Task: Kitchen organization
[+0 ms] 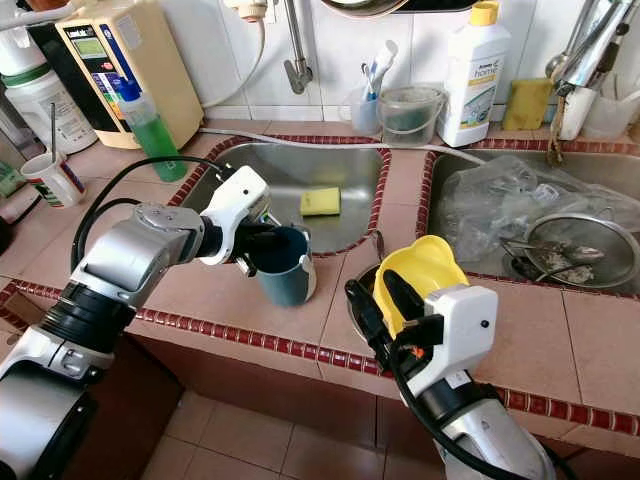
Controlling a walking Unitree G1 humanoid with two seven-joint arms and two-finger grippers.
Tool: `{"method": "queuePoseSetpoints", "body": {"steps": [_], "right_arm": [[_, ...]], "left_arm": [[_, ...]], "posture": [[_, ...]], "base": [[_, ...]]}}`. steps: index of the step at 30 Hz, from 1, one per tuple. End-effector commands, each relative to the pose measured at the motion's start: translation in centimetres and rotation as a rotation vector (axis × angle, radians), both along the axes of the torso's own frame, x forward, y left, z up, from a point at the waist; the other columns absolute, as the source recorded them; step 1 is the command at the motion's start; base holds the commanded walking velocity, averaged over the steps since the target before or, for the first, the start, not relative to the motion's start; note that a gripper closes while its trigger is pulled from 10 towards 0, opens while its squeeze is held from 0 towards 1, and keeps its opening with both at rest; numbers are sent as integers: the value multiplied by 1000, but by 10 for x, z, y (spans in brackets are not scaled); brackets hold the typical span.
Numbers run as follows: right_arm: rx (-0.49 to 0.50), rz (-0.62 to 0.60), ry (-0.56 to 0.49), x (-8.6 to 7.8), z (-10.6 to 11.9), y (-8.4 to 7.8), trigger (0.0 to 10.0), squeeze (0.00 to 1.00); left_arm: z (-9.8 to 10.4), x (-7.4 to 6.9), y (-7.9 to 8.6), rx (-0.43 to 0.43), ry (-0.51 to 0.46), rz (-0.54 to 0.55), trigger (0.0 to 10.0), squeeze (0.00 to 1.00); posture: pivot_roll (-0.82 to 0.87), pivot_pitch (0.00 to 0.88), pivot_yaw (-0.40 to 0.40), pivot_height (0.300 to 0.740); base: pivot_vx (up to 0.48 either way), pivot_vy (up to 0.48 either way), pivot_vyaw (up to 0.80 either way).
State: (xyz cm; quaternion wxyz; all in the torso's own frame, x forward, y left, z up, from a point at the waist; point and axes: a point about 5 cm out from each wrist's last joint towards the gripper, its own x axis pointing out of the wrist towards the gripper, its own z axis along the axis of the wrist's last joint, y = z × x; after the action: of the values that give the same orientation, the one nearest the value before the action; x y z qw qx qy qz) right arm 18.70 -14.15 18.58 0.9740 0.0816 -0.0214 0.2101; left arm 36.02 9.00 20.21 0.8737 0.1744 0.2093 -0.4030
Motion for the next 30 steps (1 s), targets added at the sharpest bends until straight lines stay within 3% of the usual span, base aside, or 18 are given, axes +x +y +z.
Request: {"method": "queuePoseSetpoints", "body": {"steps": [1, 26, 27, 28, 30], "right_arm": [[10, 11, -15, 0, 2, 2, 10000, 0], [24, 13, -15, 2, 2, 5, 10000, 0], [26, 12, -16, 2, 2, 5, 10000, 0], [26, 11, -16, 2, 2, 5, 10000, 0], [28, 10, -18, 2, 2, 5, 10000, 0]], "left_arm": [[2, 1, 8, 34, -15, 19, 0, 0], [3, 0, 8, 27, -17, 13, 0, 0], [3, 0, 8, 26, -19, 13, 3176, 0], [4, 0, 8, 24, -23, 14, 10000, 0], [5, 1, 9, 18, -22, 20, 10000, 0]], "posture": [[-167, 80, 184, 740], [-174, 71, 179, 740], [-176, 70, 179, 740], [-176, 70, 179, 740], [-176, 70, 179, 740]], "base": [[0, 0, 0], [0, 0, 0], [0, 0, 0], [0, 0, 0], [0, 0, 0]]}}
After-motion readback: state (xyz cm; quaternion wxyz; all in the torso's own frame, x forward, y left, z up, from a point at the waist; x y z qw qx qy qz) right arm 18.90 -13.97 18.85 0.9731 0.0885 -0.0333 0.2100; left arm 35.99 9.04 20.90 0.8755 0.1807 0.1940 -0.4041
